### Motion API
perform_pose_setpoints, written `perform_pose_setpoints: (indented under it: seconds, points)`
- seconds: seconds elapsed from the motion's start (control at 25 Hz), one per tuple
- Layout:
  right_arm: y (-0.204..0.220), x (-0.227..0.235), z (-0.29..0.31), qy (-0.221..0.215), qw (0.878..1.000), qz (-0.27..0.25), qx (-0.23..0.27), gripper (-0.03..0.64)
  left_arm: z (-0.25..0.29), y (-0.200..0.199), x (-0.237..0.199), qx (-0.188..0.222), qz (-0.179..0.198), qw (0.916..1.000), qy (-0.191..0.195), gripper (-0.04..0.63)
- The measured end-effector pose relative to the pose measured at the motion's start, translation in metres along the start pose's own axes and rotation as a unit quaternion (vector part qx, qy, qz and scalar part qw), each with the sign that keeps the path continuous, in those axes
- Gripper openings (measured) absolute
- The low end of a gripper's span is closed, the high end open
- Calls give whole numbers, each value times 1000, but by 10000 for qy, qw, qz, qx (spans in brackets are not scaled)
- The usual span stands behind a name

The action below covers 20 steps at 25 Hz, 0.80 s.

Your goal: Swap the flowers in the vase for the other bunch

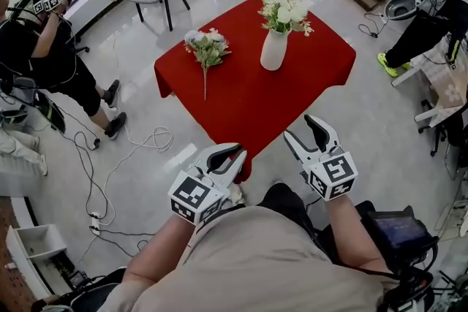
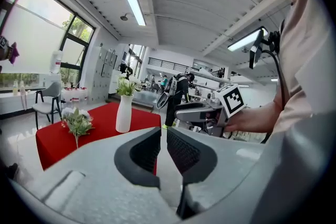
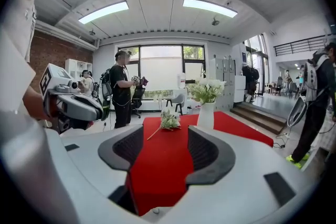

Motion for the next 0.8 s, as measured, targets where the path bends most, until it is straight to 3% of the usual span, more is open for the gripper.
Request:
perform_pose_setpoints:
  seconds: [0.52,0.8]
  points:
    - [-41,135,102,-91,9996,-83,254,344,69,-68,-35,310,54,9982,-513,55]
    - [-54,185,145,-313,9985,16,459,448,104,-91,-42,318,92,9967,-747,55]
Point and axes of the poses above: the fingertips, and each gripper's own axes: z forward along the fingers, x to its right, y out of its underside, the point moved 7 cm from there along -z, backward along the fingers, and after that the axes turned 2 degrees about -z, right-handed, at the moved point
